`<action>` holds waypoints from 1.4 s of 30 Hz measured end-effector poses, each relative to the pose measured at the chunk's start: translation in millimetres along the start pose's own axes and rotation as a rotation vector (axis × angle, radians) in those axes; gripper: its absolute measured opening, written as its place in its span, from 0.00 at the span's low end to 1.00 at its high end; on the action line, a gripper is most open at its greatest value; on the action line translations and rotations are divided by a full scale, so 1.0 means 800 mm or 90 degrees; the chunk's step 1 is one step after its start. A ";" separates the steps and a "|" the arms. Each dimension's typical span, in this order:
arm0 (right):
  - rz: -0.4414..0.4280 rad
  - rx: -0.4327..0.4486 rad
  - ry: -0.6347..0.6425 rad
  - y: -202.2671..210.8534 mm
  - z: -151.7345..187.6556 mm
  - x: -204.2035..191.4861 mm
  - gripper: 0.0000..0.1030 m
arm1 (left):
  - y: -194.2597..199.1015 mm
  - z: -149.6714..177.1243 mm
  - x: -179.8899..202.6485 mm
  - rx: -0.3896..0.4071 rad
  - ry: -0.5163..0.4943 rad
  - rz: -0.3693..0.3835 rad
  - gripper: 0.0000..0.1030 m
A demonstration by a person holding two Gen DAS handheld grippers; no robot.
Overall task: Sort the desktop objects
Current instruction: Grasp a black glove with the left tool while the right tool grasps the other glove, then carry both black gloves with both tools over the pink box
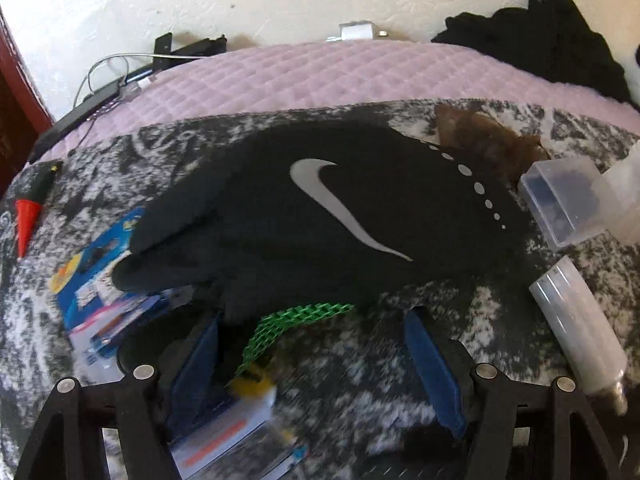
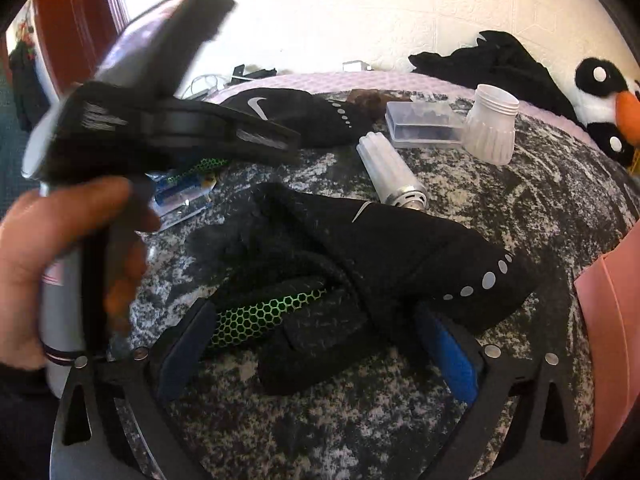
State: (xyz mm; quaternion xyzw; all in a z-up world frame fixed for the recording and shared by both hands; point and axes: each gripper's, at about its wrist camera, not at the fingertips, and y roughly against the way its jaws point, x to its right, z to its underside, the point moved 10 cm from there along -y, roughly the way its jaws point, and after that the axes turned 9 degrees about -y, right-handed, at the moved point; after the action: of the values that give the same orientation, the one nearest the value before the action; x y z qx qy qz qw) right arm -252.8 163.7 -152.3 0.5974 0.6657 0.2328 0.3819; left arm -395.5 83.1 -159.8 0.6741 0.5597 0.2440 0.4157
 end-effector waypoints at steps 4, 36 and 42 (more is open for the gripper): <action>0.002 0.014 0.032 0.008 -0.003 -0.006 0.37 | 0.000 -0.001 -0.005 0.007 0.004 -0.025 0.15; -0.067 0.158 0.053 0.485 0.192 -0.006 0.18 | 0.531 0.274 0.025 0.210 0.031 0.040 0.10; -0.035 0.227 0.017 0.575 0.201 0.049 0.18 | 0.594 0.250 0.104 0.266 -0.034 0.073 0.10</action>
State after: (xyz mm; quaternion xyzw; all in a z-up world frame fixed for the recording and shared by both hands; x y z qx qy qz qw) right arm 158.1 259.8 94.3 0.6341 0.7175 0.1084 0.2669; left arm 47.2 91.7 118.1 0.7826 0.5475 0.1284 0.2669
